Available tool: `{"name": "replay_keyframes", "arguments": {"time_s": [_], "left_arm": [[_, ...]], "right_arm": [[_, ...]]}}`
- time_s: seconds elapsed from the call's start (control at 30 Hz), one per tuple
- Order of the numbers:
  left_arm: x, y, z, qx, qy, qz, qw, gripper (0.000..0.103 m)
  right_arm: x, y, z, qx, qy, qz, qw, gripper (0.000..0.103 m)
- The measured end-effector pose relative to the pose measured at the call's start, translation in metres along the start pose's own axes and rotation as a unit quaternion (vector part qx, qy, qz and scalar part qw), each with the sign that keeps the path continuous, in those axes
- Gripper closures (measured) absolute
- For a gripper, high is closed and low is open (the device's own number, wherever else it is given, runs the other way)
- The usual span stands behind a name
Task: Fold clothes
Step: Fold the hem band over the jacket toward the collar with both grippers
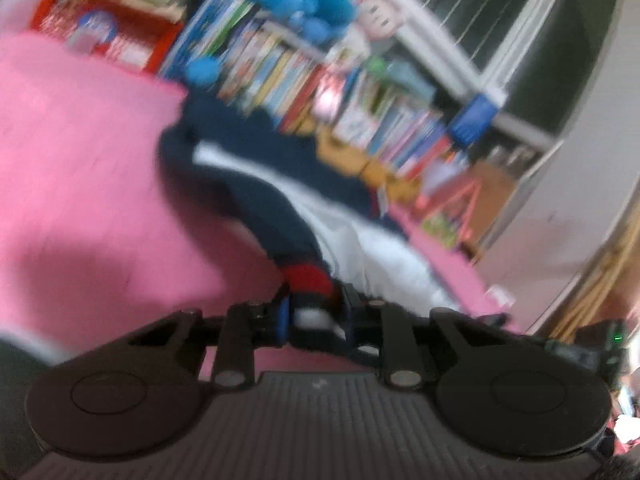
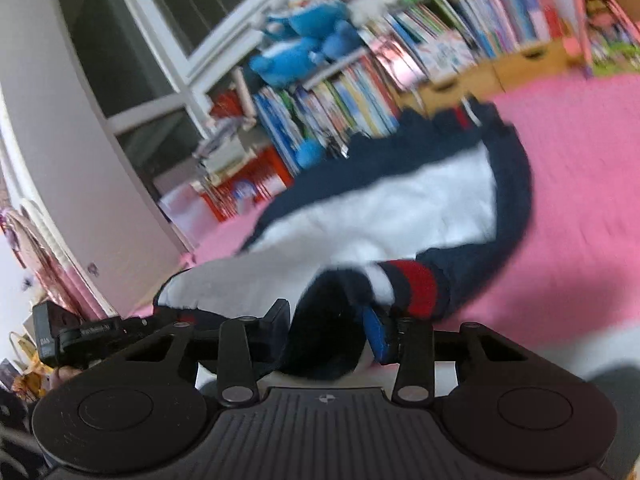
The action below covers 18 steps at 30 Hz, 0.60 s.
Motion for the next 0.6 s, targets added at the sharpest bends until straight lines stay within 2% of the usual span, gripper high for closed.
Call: {"name": "replay_keyframes", "arguments": {"time_s": [0.1, 0.2, 0.3, 0.37, 0.43, 0.53, 0.6], "left_arm": [[0.04, -0.033, 0.006, -0.003, -0.025, 0.012, 0.9996, 0.079], [0.065, -0.075, 0.001, 0.016, -0.053, 0.009, 0.9984, 0.079], [0.07, -0.112, -0.016, 0.049, -0.068, -0.011, 0.9964, 0.078], [0.062, -0.131, -0.025, 0.07, -0.081, -0.028, 0.9938, 0.077], [0.053, -0.146, -0.035, 0.086, -0.086, -0.048, 0.9914, 0.075], [0.042, -0.163, -0.047, 0.097, -0.086, -0.069, 0.9891, 0.071], [0.038, -0.17, -0.054, 0.098, -0.077, -0.078, 0.9892, 0.069]], "right_arm": [[0.038, -0.041, 0.007, -0.015, 0.002, -0.005, 1.0, 0.063], [0.071, -0.087, 0.026, -0.047, -0.001, -0.013, 0.999, 0.065], [0.084, -0.119, 0.051, -0.084, -0.012, -0.019, 0.996, 0.065], [0.088, -0.133, 0.067, -0.105, -0.024, -0.021, 0.994, 0.065], [0.093, -0.124, 0.07, -0.111, -0.007, -0.002, 0.994, 0.064], [0.099, -0.093, 0.065, -0.128, 0.067, 0.023, 0.989, 0.052], [0.098, -0.069, 0.054, -0.119, 0.126, 0.025, 0.985, 0.041]]}}
Point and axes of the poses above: each gripper's, at about its wrist camera, not at the fingertips, and y roughly against the way its jaws point, z to its right, x to its top, the point moved 10 cm from there along -y, roughly the way its jaws point, and after that the axes turned 3 degrees about z, right-handed, at the moved point
